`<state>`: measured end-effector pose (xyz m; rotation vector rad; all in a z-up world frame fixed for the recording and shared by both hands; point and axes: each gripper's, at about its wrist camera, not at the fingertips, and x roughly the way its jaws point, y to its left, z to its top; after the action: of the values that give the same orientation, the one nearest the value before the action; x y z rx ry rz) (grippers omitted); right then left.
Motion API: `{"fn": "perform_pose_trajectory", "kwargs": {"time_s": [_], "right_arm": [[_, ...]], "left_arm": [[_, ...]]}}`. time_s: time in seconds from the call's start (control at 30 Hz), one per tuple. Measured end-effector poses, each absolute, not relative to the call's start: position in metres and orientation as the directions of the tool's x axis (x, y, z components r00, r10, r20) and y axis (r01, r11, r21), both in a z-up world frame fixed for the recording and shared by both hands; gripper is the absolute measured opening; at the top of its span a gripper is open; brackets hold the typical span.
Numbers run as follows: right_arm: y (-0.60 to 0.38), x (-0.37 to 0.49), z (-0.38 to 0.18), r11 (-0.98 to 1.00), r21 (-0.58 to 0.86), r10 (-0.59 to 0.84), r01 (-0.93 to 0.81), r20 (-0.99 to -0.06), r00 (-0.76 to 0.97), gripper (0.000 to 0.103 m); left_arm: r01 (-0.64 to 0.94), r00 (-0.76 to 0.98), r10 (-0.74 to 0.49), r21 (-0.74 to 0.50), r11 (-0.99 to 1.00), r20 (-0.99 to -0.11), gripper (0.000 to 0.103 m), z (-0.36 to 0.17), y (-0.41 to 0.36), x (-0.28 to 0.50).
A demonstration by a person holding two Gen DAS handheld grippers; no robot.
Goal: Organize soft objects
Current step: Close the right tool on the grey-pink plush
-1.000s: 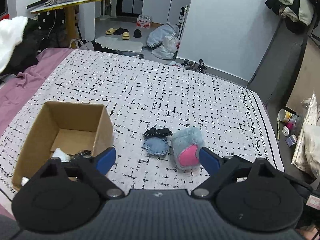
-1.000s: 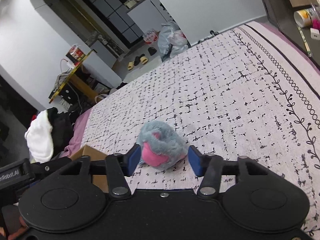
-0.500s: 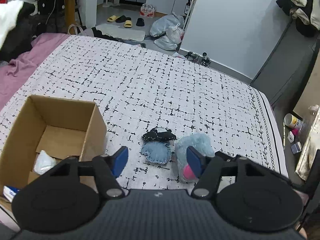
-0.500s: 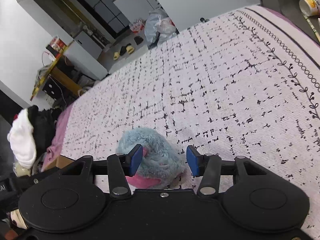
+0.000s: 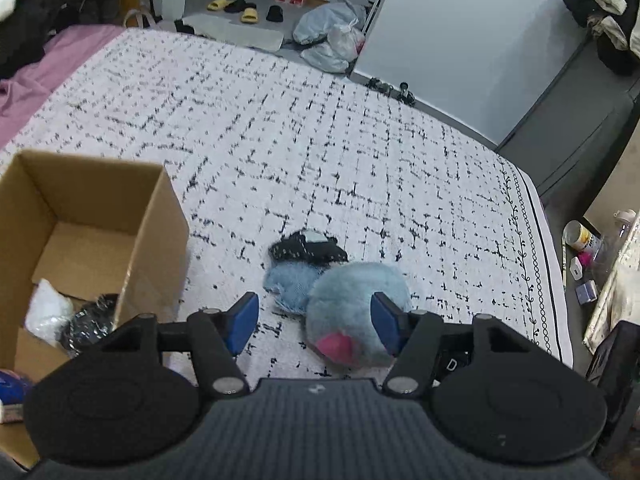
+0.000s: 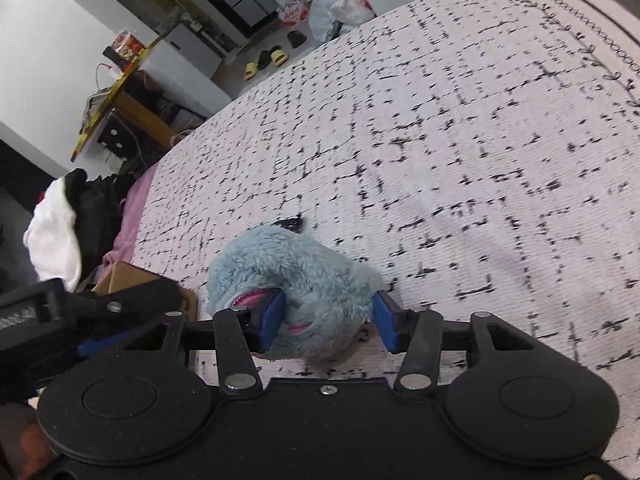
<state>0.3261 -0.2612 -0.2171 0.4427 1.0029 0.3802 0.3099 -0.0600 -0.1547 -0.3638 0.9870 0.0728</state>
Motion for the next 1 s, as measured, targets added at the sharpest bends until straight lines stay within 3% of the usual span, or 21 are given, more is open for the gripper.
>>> {"fn": "perform_pose_trajectory", "kwargs": {"time_s": [0.13,0.2,0.5,0.53,0.63,0.67,0.8,0.93,0.97,1.0], "right_arm": [[-0.260,0.326,-0.214,0.849,0.517,0.497,-0.109,-0.710,0.499,0.030],[-0.260,0.326,-0.210,0.848,0.520,0.498,-0.108,-0.710,0.497,0.027],[-0.253,0.322,-0.208,0.866,0.487,0.473,-0.112,-0.729,0.495,0.024],[-0.252,0.321,-0.208,0.869,0.483,0.470,-0.112,-0.730,0.497,0.024],[-0.248,0.319,-0.206,0.869,0.483,0.467,-0.104,-0.733,0.495,0.023],[-0.247,0.319,-0.205,0.867,0.487,0.469,-0.101,-0.732,0.493,0.021],[-0.247,0.317,-0.199,0.870,0.484,0.462,-0.091,-0.737,0.494,0.003],[-0.247,0.314,-0.192,0.872,0.480,0.459,-0.090,-0.743,0.487,0.008],[-0.249,0.315,-0.192,0.873,0.482,0.451,-0.068,-0.749,0.486,0.021],[-0.252,0.315,-0.193,0.869,0.493,0.450,-0.046,-0.748,0.489,0.042]], "left_arm": [[-0.238,0.534,-0.114,-0.278,0.931,-0.838,0.061,-0.168,-0.058,0.313],[-0.241,0.531,-0.140,-0.307,0.921,-0.836,0.061,-0.173,-0.056,0.313],[-0.284,0.540,-0.149,-0.346,0.894,-0.828,0.061,-0.199,-0.052,0.312],[-0.290,0.546,-0.159,-0.364,0.885,-0.823,0.059,-0.201,-0.050,0.312],[-0.299,0.549,-0.215,-0.430,0.852,-0.808,0.037,-0.206,-0.045,0.312],[-0.302,0.543,-0.238,-0.453,0.839,-0.805,0.025,-0.207,-0.044,0.312],[-0.313,0.545,-0.252,-0.473,0.824,-0.800,0.017,-0.202,-0.042,0.309],[-0.313,0.541,-0.277,-0.496,0.810,-0.794,0.016,-0.200,-0.041,0.303],[-0.314,0.542,-0.277,-0.497,0.809,-0.793,0.016,-0.200,-0.041,0.301],[-0.317,0.542,-0.281,-0.502,0.805,-0.792,0.015,-0.201,-0.040,0.299]]}}
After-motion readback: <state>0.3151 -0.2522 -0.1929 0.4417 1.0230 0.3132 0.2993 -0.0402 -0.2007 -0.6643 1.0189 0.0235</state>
